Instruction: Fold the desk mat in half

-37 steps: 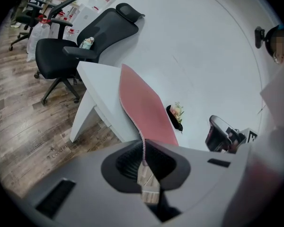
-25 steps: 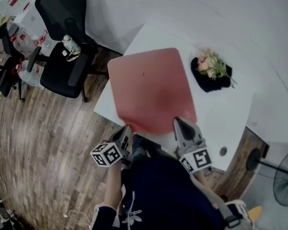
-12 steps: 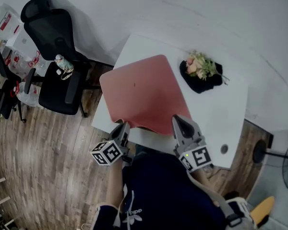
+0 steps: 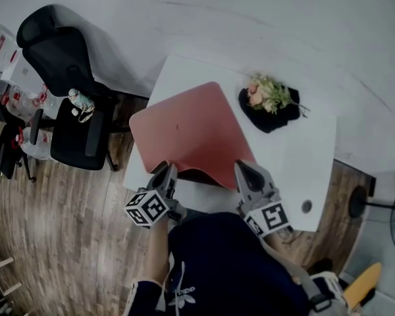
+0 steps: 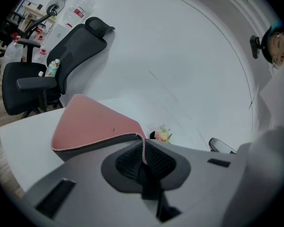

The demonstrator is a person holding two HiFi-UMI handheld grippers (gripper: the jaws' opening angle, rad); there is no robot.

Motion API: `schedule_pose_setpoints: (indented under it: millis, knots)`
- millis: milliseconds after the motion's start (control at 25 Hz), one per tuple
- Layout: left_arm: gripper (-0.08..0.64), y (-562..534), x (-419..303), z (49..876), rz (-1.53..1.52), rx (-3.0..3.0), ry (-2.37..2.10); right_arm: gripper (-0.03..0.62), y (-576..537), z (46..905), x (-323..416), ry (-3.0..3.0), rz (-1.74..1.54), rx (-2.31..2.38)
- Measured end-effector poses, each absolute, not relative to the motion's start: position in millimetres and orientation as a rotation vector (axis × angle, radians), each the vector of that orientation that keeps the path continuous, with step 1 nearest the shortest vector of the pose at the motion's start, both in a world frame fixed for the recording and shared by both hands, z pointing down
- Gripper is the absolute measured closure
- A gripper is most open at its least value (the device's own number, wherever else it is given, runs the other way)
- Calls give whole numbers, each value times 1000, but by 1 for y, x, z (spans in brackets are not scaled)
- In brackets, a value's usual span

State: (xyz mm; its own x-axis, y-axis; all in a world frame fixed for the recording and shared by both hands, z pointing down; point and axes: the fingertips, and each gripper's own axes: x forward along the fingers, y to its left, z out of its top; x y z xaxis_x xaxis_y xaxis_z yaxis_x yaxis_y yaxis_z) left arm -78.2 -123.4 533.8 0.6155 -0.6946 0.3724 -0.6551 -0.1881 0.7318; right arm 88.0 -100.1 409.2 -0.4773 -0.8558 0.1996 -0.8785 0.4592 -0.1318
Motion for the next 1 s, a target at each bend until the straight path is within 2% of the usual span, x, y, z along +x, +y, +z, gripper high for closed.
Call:
schedule_pose_setpoints:
  millis: [1000]
  knots:
    - [540,-276,-10,530,46,2050,-994,589,-135,433,119,-2472,414,1671]
